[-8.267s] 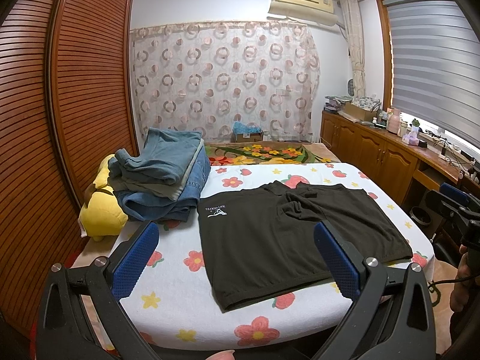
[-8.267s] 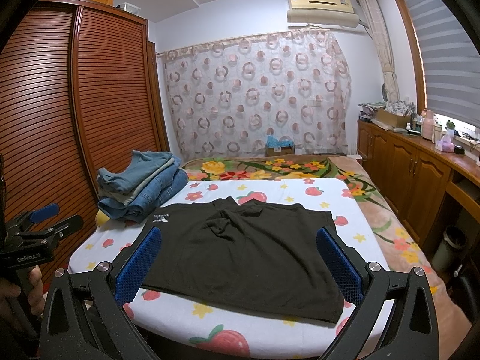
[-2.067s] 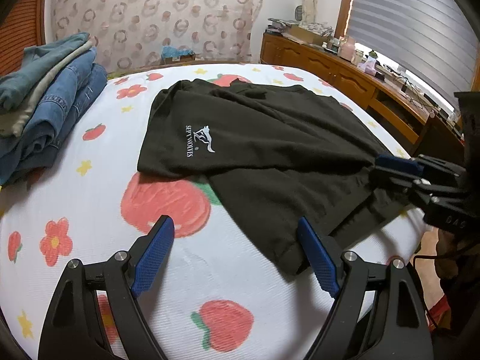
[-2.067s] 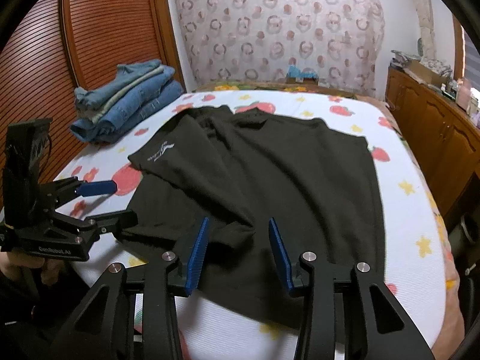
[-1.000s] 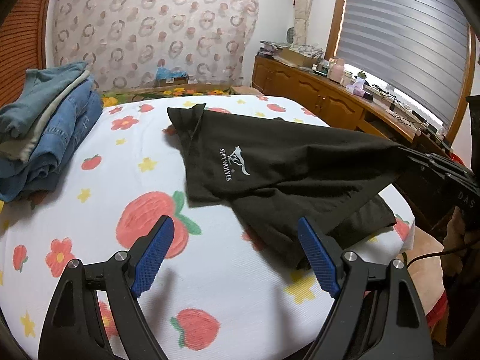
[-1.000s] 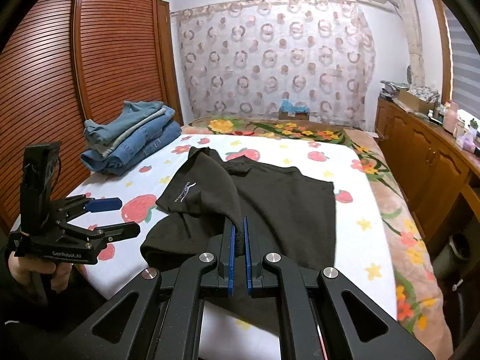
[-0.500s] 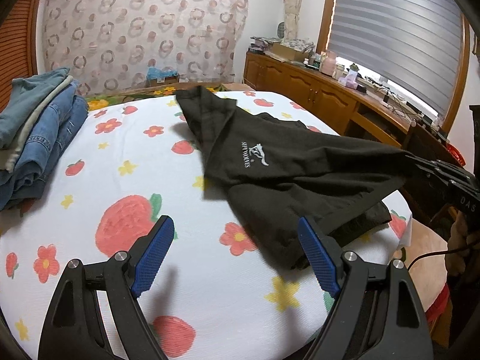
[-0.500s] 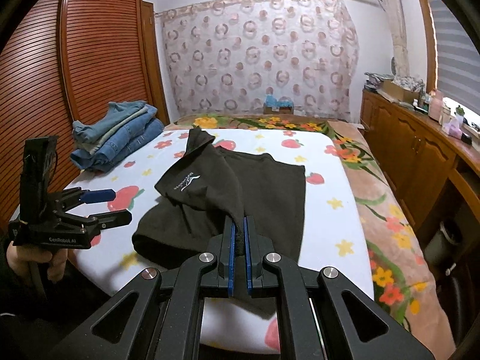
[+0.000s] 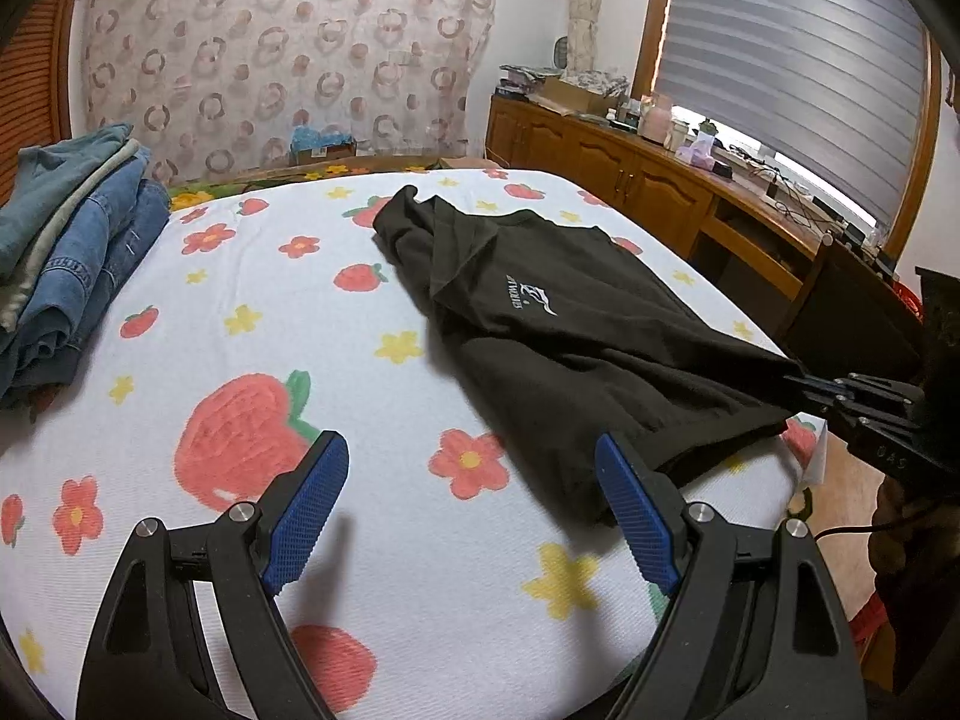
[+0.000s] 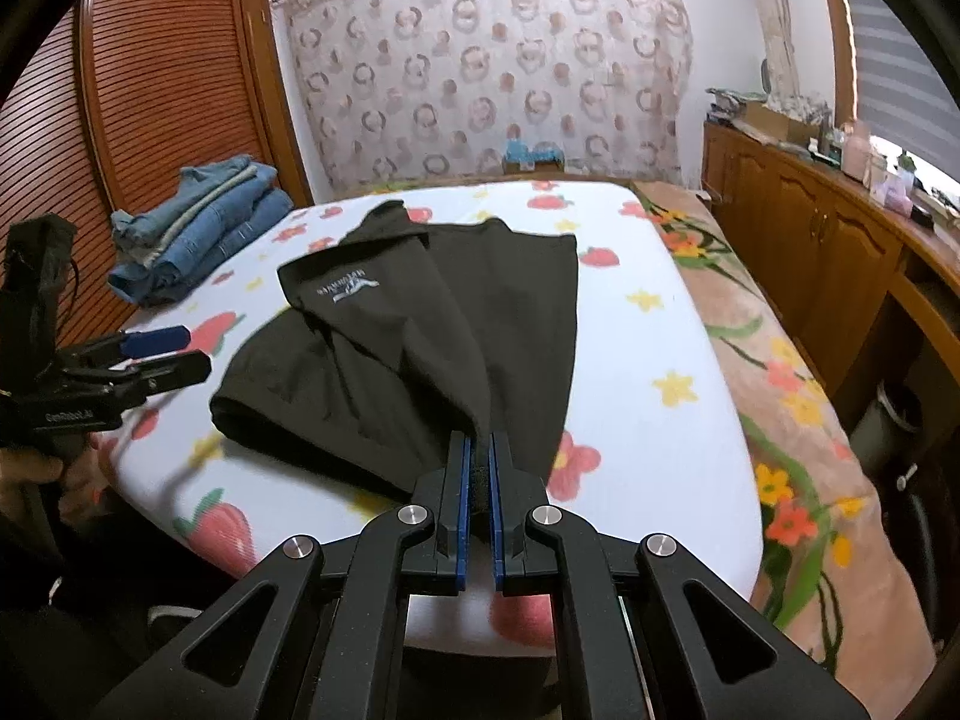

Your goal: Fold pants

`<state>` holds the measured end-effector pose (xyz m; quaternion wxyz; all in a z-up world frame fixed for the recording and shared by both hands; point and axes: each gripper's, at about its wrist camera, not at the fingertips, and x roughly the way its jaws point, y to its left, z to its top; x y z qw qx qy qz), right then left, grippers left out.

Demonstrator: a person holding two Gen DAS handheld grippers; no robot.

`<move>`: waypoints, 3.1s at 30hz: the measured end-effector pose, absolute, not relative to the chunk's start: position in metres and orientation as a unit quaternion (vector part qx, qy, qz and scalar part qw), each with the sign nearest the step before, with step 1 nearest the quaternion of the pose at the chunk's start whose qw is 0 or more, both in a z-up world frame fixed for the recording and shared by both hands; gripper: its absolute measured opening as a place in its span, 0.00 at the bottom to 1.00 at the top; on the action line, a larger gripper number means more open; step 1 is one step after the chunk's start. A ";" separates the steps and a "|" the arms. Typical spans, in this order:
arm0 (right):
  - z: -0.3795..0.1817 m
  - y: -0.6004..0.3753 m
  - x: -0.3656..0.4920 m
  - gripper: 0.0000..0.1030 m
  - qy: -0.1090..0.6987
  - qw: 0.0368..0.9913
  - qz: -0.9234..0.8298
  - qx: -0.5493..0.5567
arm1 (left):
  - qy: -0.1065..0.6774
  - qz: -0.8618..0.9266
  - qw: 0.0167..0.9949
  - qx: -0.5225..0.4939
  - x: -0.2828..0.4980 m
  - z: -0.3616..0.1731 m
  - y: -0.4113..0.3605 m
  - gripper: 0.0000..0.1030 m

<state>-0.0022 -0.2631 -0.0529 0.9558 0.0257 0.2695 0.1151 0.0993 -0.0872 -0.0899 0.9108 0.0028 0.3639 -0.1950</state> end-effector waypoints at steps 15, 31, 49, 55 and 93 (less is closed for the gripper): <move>-0.046 -0.274 -0.005 0.12 0.283 0.954 0.097 0.032 | 0.366 -0.191 0.911 0.000 0.100 -0.091 -0.086 0.82; -0.008 -0.274 0.006 0.37 0.240 0.964 0.112 0.022 | 0.373 -0.190 0.908 0.013 0.111 -0.096 -0.097 0.82; 0.004 -0.244 0.059 0.38 0.266 0.948 0.172 -0.021 | 0.381 -0.183 0.906 -0.026 0.115 -0.100 -0.075 0.82; 0.004 -0.230 0.077 0.38 0.280 0.939 0.194 -0.042 | 0.366 -0.162 0.916 -0.034 0.117 -0.092 -0.055 0.82; 0.027 -0.202 0.138 0.03 0.312 0.915 0.232 -0.105 | 0.361 -0.149 0.920 -0.046 0.116 -0.100 -0.040 0.82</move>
